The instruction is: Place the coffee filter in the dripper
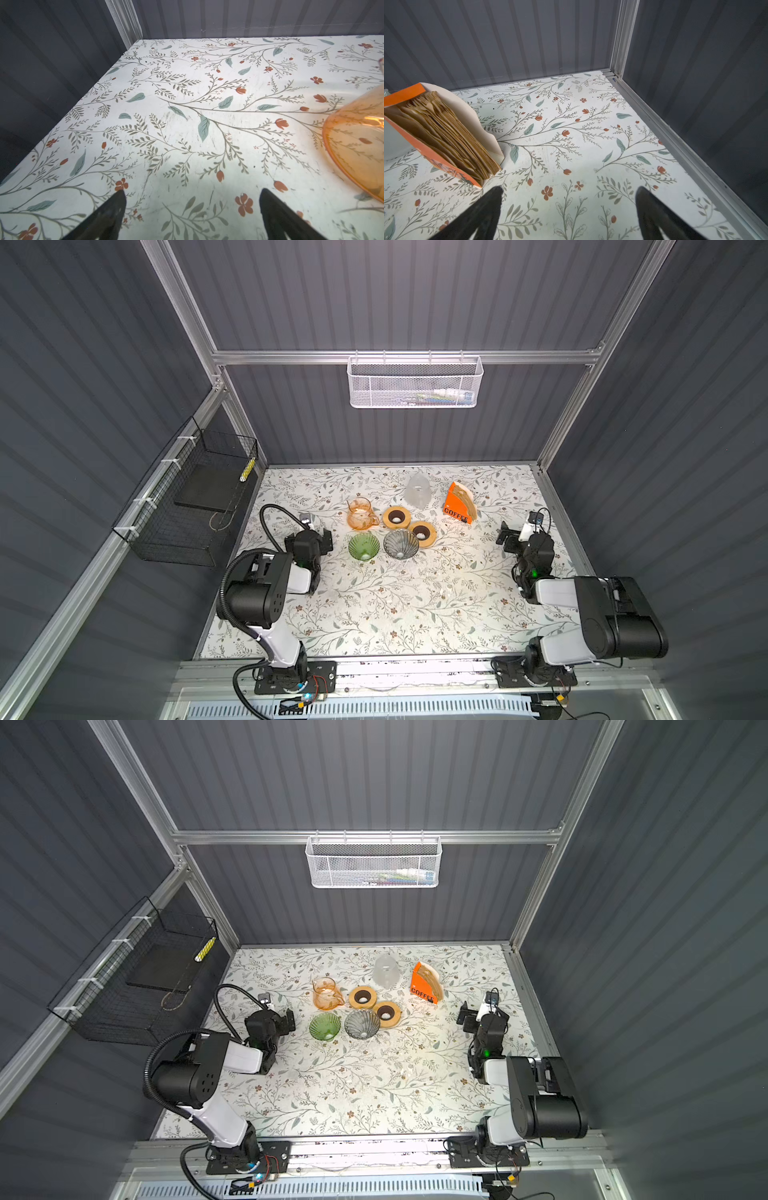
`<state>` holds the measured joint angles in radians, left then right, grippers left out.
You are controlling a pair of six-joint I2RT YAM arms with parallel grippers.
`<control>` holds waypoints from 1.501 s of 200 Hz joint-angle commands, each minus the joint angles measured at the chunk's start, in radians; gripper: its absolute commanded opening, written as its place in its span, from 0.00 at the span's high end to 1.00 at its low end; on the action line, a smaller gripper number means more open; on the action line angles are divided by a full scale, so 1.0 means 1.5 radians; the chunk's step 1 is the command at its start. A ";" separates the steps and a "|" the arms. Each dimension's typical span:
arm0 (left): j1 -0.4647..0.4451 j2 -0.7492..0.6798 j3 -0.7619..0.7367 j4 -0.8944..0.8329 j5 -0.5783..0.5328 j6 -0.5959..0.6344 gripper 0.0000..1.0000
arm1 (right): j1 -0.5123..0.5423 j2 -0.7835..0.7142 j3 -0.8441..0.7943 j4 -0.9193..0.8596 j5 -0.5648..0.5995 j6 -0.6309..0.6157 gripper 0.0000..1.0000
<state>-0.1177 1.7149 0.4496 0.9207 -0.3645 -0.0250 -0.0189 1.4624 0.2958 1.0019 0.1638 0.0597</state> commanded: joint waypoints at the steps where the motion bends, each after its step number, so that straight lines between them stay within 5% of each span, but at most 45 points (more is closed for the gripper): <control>1: 0.004 0.001 0.006 0.009 0.008 0.016 0.00 | 0.000 0.000 0.005 0.014 0.002 -0.003 0.01; 185: 0.004 0.001 0.008 0.005 0.009 0.016 0.00 | -0.017 -0.001 0.015 -0.007 -0.035 0.006 0.01; 214: 0.002 -0.002 0.000 0.033 -0.024 0.014 0.15 | -0.007 -0.010 0.014 -0.011 -0.018 -0.001 0.01; 235: 0.001 -0.059 0.021 -0.065 -0.055 -0.005 0.20 | 0.012 -0.040 0.023 -0.044 0.020 -0.015 0.05; 266: -0.048 -0.106 0.078 -0.177 -0.129 0.025 0.26 | 0.081 -0.117 0.130 -0.265 0.095 -0.067 0.10; 300: -0.097 -0.161 0.195 -0.368 -0.122 -0.027 0.30 | 0.119 -0.119 0.264 -0.433 0.053 0.003 0.16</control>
<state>-0.2253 1.5417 0.6140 0.6144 -0.5282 -0.0120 0.1265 1.2766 0.5728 0.6044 0.2420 0.0078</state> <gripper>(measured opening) 0.717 0.875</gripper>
